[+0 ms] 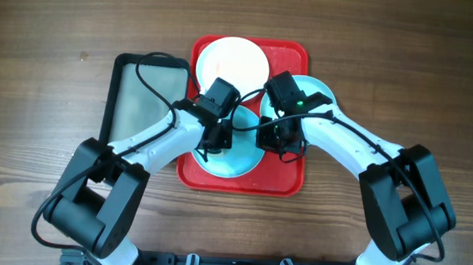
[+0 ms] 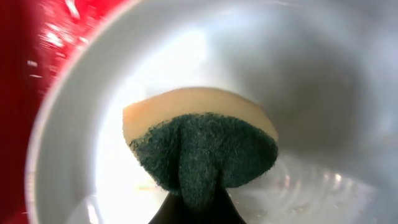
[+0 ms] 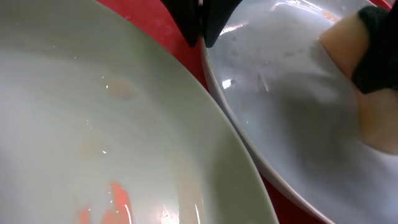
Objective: Clean dirty plates on tray and stack at the side
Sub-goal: 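Scrub the blue plate surface with the sponge in the left gripper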
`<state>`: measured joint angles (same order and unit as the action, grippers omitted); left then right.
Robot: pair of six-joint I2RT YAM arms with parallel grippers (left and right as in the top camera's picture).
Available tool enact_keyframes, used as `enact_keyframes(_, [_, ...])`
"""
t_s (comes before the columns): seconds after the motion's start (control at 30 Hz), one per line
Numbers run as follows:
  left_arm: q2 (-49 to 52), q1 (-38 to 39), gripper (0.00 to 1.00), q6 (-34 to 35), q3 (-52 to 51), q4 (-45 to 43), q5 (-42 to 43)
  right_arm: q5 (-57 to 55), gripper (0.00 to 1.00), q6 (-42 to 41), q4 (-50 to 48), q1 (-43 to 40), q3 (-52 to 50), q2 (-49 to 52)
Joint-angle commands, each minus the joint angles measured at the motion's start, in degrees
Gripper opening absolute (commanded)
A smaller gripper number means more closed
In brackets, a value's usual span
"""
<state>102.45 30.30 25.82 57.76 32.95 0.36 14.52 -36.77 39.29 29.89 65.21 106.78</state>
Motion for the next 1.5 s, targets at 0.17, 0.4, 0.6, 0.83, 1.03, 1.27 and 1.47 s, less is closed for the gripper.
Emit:
enact_keyframes(0.17, [4.2,1.0,0.04,-1.8,-2.3,0.4,11.2,0.5,0.04,0.8,-0.5,0.3,-0.1,1.0])
enact_keyframes(0.4, [4.2,1.0,0.04,-1.8,-2.3,0.4,10.3,0.5,0.04,0.8,-0.5,0.3,-0.1,1.0])
enact_keyframes(0.6, [2.0,0.0,0.04,-5.4,1.4,1.1,13.6,0.5,0.04,0.8,-0.5,0.3,-0.1,1.0])
enact_keyframes(0.83, [-4.1,-1.0,0.06,-5.7,6.4,5.3,0.7,0.5,0.04,0.8,-0.5,0.3,-0.1,1.0])
enact_keyframes(1.03, [-3.1,-0.9,0.04,-5.7,6.0,9.3,-5.0,0.5,0.04,0.8,-0.7,0.3,-0.1,1.0])
enact_keyframes(1.27, [-1.0,-0.9,0.24,-5.7,6.0,8.8,-5.0,0.5,0.04,0.8,-0.7,0.3,-0.1,1.0])
enact_keyframes(1.47, [-0.7,-0.9,0.24,-5.7,6.0,8.4,-5.0,0.5,0.04,0.9,-0.7,0.3,-0.1,1.0])
